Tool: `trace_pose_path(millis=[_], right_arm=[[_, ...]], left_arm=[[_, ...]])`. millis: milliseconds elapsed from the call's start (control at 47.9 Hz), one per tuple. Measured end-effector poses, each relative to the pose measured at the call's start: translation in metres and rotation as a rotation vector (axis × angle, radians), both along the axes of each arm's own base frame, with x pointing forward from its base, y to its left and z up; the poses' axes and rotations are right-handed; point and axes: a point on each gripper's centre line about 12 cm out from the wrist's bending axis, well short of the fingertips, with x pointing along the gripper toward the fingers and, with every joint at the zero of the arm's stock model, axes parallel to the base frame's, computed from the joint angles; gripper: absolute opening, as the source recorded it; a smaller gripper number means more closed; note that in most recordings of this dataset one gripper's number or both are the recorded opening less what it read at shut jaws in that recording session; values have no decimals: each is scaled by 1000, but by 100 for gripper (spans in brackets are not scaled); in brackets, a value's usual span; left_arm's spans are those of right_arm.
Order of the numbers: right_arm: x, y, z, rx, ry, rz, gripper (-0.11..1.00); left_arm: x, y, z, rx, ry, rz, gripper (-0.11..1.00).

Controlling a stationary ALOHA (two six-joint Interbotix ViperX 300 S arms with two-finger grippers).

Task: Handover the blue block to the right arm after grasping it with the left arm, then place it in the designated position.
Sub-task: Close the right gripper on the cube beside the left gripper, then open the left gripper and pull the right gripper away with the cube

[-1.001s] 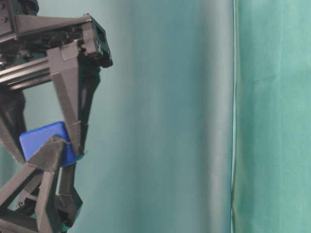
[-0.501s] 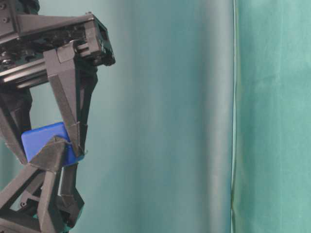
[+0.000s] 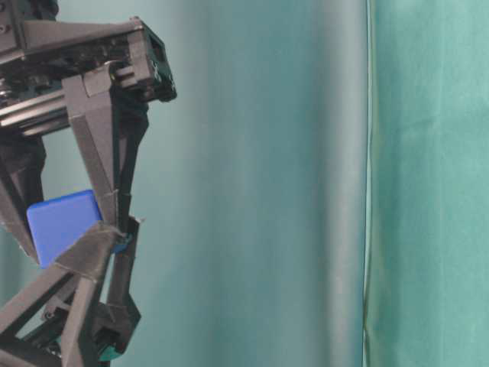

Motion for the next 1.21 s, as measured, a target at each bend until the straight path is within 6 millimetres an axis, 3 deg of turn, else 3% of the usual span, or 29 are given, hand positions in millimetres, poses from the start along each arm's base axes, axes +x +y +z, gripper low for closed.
trace_pose_path(millis=[229, 647, 980, 1210], right_arm=[[-14, 2, -3, 3, 6, 2, 53], [-67, 0, 5, -5, -11, -31, 53], [-68, 1, 4, 41, 1, -42, 53], [-67, 1, 3, 244, 17, -87, 53]], left_arm=[[-3, 2, 3, -2, -6, 7, 99], [-44, 3, 13, -2, -55, 6, 99], [-44, 3, 10, -2, -48, 6, 99], [-44, 3, 11, -1, -49, 6, 99]])
